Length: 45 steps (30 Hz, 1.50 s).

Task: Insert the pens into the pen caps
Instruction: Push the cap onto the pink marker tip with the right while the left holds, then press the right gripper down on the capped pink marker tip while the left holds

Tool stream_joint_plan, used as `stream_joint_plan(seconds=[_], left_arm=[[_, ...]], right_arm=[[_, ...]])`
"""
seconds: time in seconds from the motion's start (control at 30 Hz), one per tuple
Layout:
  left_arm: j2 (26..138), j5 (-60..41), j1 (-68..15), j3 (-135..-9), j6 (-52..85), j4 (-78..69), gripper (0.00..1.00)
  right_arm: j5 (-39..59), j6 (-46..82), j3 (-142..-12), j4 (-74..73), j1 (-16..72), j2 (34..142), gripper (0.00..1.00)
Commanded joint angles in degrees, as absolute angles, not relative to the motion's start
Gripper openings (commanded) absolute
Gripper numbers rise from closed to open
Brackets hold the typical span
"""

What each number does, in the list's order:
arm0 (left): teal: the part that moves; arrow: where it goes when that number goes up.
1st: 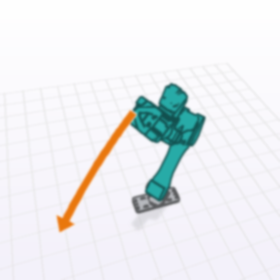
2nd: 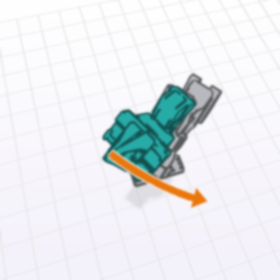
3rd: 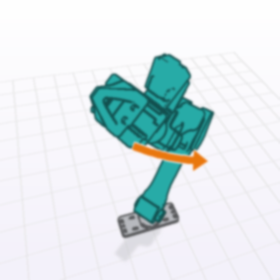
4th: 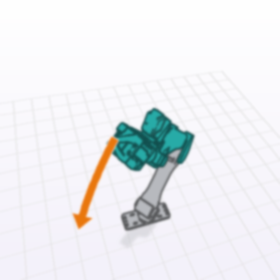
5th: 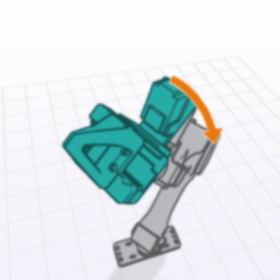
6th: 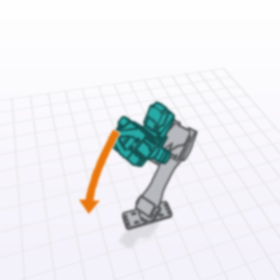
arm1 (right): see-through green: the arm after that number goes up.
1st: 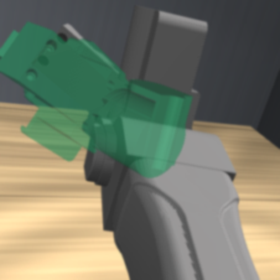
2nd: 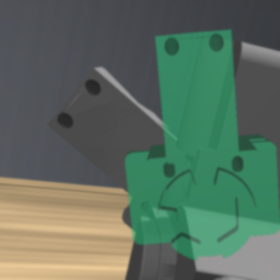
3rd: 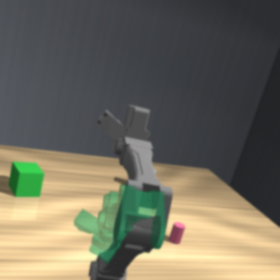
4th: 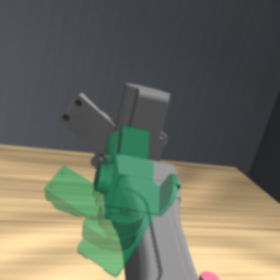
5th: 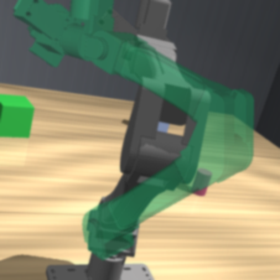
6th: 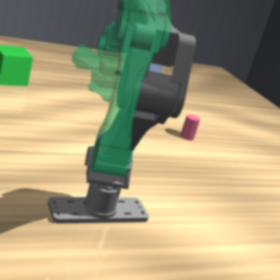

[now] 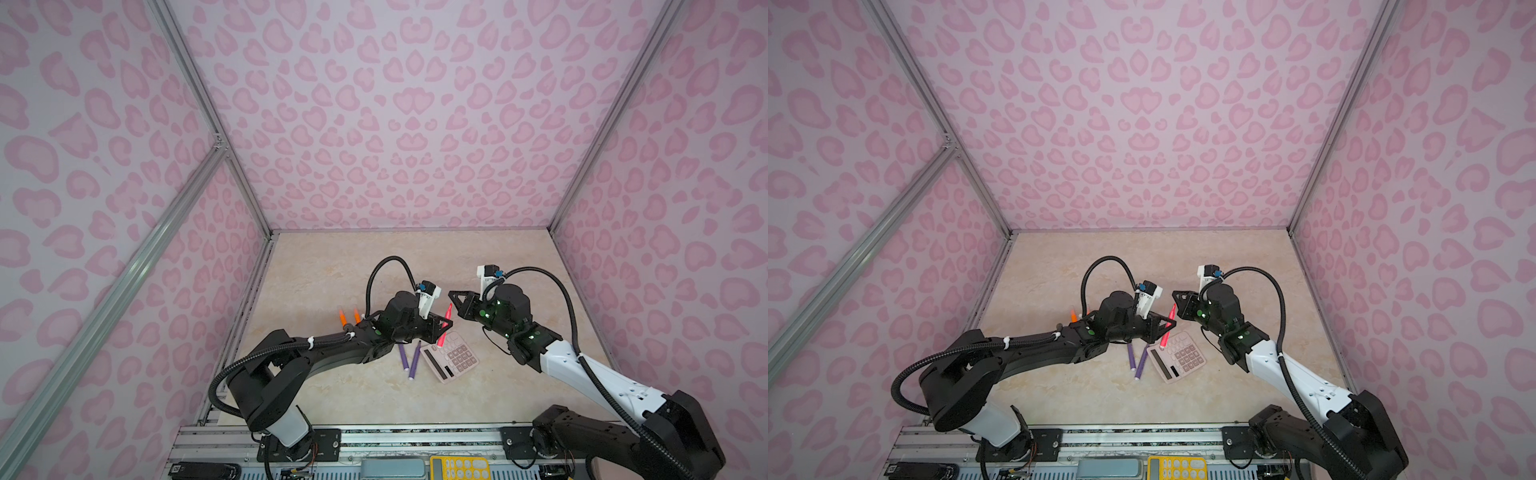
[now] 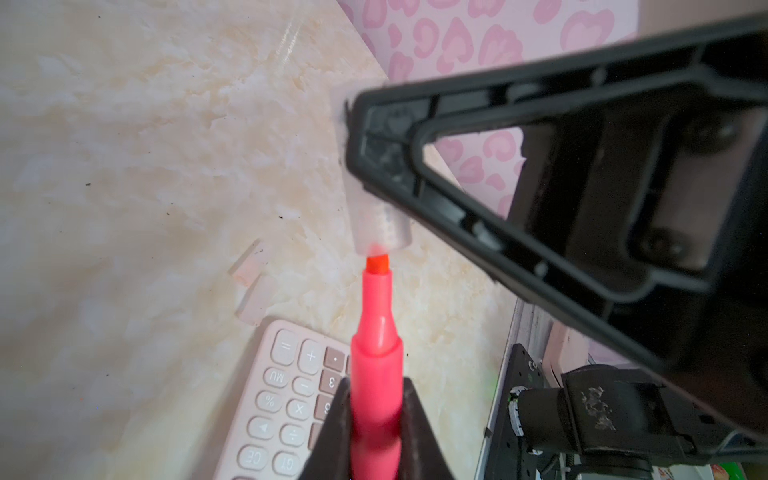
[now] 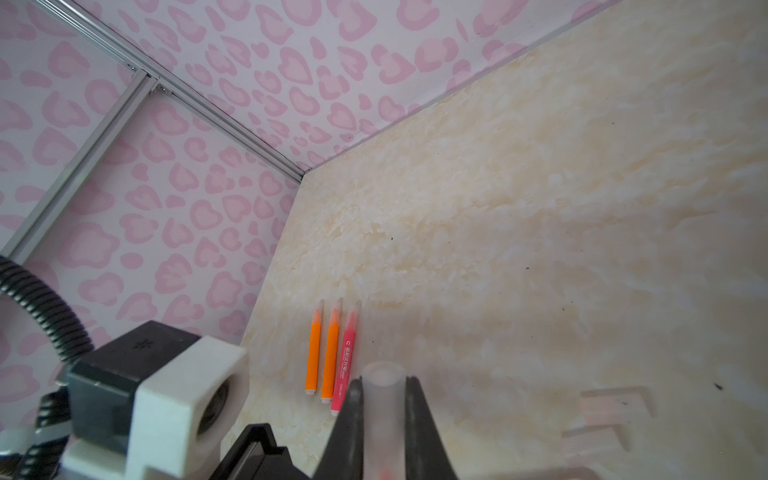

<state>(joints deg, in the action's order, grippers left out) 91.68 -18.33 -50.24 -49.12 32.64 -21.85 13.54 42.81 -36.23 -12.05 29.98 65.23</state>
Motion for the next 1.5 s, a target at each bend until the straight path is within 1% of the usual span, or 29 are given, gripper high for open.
stream_joint_plan(seconds=[0.0,0.47,0.67,0.83,1.1,1.37,1.47], left_arm=[[90.9,-17.2,-50.2,-49.1,31.6,-21.4,0.03],[90.1,-14.4,-49.9,-48.8,31.6,-20.2,0.03],[89.3,-11.5,-48.8,-47.8,33.0,-19.6,0.03],[89.2,-8.3,-48.2,-48.2,32.9,-17.1,0.03],[88.2,-4.9,-48.1,-48.4,32.0,-14.9,0.03],[88.9,-6.2,-48.1,-49.1,31.9,-14.7,0.03],[88.9,-5.7,-48.1,-49.2,31.9,-14.3,0.03]], right_arm=[[12.8,42.2,-36.5,-11.9,30.2,65.6,0.00],[12.2,42.6,-36.4,-13.2,32.6,67.7,0.00],[10.1,44.8,-34.6,-15.0,35.4,67.7,0.00],[6.2,46.7,-33.7,-14.6,39.1,67.6,0.00],[4.9,47.5,-34.2,-13.5,40.4,68.7,0.00],[1.5,45.2,-38.3,-7.4,42.5,71.2,0.00],[-1.4,45.1,-40.4,-2.7,43.3,72.5,0.00]])
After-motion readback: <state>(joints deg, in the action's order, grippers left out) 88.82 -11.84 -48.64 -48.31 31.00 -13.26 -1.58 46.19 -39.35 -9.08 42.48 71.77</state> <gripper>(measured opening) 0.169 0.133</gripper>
